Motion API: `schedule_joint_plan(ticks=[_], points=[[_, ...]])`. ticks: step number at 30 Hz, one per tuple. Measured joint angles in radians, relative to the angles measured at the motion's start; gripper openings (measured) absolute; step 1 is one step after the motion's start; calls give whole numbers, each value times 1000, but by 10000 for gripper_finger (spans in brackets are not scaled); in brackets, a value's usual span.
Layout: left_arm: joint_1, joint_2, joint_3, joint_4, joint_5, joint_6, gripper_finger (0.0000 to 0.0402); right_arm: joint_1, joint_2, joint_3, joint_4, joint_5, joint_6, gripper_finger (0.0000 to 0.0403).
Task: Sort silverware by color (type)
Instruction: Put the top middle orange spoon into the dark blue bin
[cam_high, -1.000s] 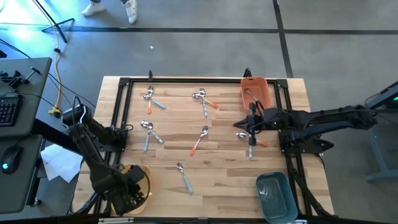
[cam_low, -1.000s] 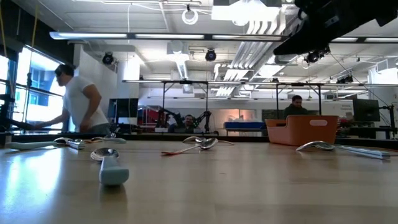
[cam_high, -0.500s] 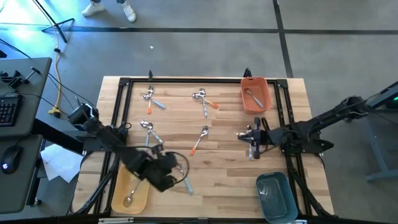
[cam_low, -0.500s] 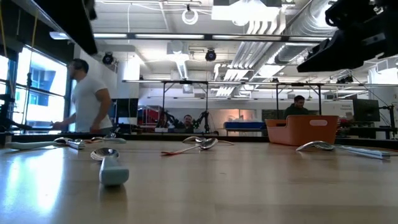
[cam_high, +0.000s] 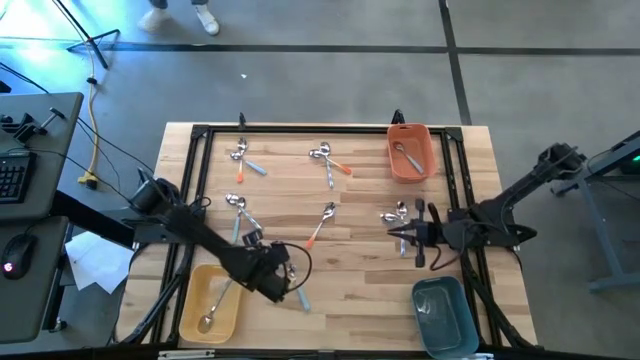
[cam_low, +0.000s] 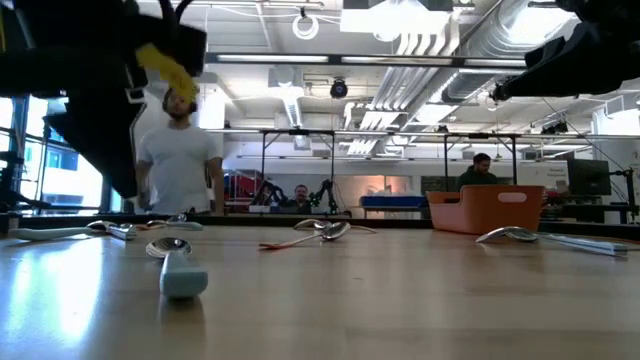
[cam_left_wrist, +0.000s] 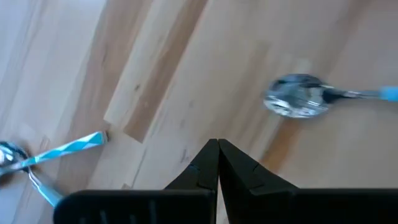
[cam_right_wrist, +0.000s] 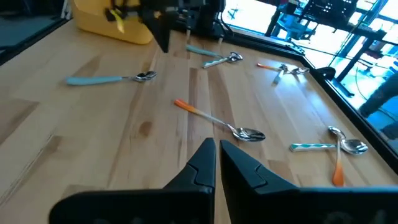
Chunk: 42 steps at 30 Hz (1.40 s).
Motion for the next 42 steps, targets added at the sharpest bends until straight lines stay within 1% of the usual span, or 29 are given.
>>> schedule_joint_plan(ticks=[3,5,10,14,17,21,25,30,33,36,39,42], points=[[17,-2,-43,9,3,-42,0,9,0,0,1,1,-3,6],[30,-2,-71,51,4,-51,0,9,0,0,1,2,-4,6],[57,-2,-145,262,12,-6,0,9,0,0,0,3,-20,6],[68,-2,-178,340,15,-1,0,9,0,0,0,3,-19,6],[67,-2,-181,388,15,2,0,9,0,1,1,3,-19,6],[67,-2,-181,474,16,48,0,9,0,1,2,3,-18,6],[72,-2,-181,522,11,79,0,9,0,1,-2,2,3,6],[97,-2,-180,636,10,187,0,9,0,1,-5,2,4,6],[113,-2,-145,613,43,245,0,9,0,1,-5,2,4,6],[102,-25,-100,497,46,250,0,9,0,1,-5,1,5,6],[68,-53,-87,374,46,167,0,9,0,1,-4,0,6,6],[29,-60,-110,319,96,58,0,9,0,1,9,-1,7,6]])
